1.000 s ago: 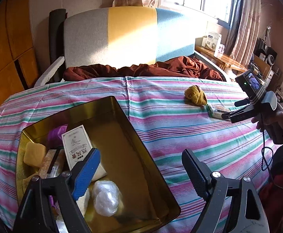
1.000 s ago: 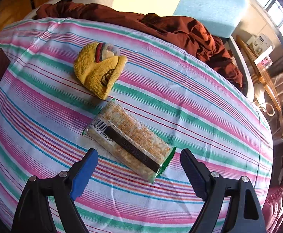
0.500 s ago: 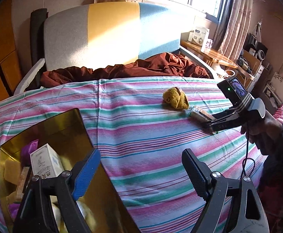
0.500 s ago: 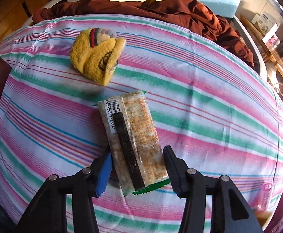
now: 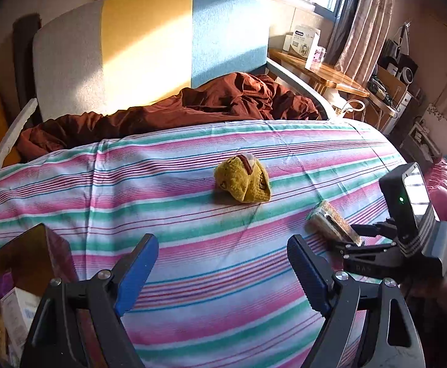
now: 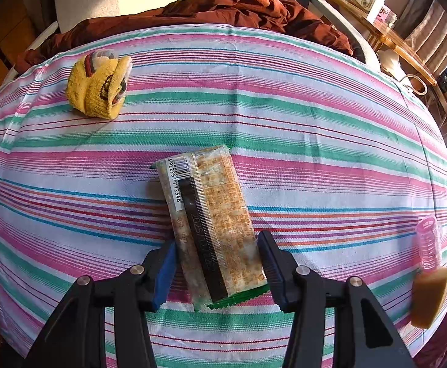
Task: Organize objects
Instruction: 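Grasp the cracker packet with the right tool while the left tool grasps the yellow sock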
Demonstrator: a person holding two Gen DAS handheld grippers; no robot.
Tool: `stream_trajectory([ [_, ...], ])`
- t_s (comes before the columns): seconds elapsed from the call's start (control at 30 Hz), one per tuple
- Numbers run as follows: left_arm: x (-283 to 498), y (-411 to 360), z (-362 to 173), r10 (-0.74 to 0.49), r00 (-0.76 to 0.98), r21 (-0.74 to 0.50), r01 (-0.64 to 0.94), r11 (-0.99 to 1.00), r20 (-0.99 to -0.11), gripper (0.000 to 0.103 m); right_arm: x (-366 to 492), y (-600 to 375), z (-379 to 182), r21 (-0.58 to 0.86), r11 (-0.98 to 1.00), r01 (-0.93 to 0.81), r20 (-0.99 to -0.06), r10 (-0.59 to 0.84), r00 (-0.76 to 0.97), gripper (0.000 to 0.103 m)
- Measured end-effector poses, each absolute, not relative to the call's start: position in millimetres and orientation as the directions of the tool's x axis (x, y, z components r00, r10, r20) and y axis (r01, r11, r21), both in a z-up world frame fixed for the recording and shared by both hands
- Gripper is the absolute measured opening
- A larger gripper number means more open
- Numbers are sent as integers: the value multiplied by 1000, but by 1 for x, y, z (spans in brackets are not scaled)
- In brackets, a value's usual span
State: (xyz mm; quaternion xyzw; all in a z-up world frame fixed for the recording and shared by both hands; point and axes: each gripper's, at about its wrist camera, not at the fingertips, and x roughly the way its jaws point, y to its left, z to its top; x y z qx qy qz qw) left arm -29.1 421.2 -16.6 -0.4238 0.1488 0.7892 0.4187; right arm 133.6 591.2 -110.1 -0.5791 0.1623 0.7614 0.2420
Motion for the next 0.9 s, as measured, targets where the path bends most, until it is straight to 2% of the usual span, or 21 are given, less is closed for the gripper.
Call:
stream_trajectory([
  [0.67, -81, 561, -84, 421, -290, -20, -803, -595, -859, 87, 128, 594, -111, -38, -837, -547, -961, 181, -211, 53],
  [0.7, -84, 564, -89, 419, -277, -30, -804, -593, -865, 80, 129, 595, -112, -33, -836, -547, -960, 178, -214, 53],
  [0.73, -88, 564, -94, 418, -253, -49, -805, -591, -873, 62, 129, 595, -111, -28, -836, -548, -960, 175, -219, 53],
  [0.77, -91, 562, -97, 415, -240, -67, -796, -601, -878, 61, 130, 594, -111, -25, -836, -547, -959, 175, -224, 53],
  [0.83, -93, 549, -96, 449, -224, -114, -783, -611, -865, 51, 130, 593, -110, -29, -842, -539, -957, 179, -228, 53],
  [0.9, -88, 536, -94, 457, -220, -124, -782, -611, -862, 49, 130, 593, -111, -38, -848, -529, -955, 187, -231, 52],
])
